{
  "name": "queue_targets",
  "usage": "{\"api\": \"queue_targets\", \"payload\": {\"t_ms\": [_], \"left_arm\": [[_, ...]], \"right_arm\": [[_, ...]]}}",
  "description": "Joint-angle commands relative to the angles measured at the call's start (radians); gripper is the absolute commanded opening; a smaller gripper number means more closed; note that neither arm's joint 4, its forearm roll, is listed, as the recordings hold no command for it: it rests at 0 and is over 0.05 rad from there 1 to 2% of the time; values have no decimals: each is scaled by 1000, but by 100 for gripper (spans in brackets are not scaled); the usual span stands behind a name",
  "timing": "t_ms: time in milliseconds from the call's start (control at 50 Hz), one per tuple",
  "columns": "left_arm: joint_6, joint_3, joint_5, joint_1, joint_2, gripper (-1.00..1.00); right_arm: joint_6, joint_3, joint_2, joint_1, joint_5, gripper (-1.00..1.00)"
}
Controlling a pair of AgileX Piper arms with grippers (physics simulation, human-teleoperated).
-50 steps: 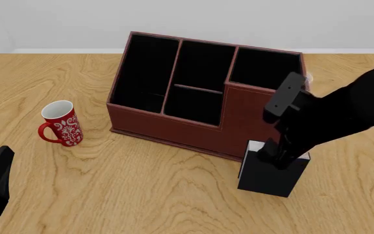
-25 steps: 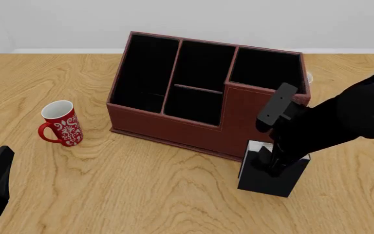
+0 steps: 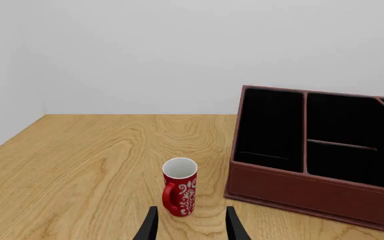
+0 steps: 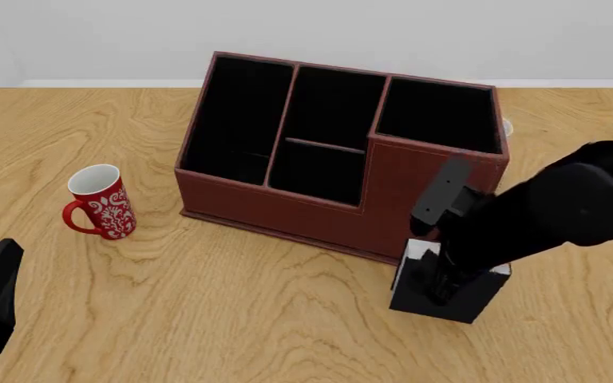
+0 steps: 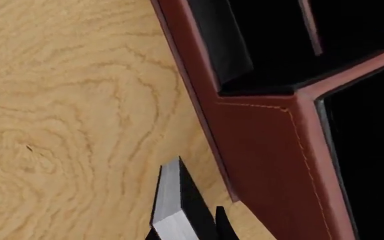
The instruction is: Pick up the book and place it in the right compartment of the caddy.
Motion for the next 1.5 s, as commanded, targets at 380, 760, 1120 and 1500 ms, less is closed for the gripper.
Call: {"api": "queue_targets", "payload": {"t_ms": [380,760,1120,1500], "left_arm": [[0,0,0,0,0,100],[0,0,0,0,0,100],[0,0,0,0,0,100],[0,0,0,0,0,100]], "right_arm": [[153,128,-165,242,39,-100],[193,69,-338,307,239,-100],[137,-241,-364,265,467,-100],[-14,-536,-270,195,593,-100]]}}
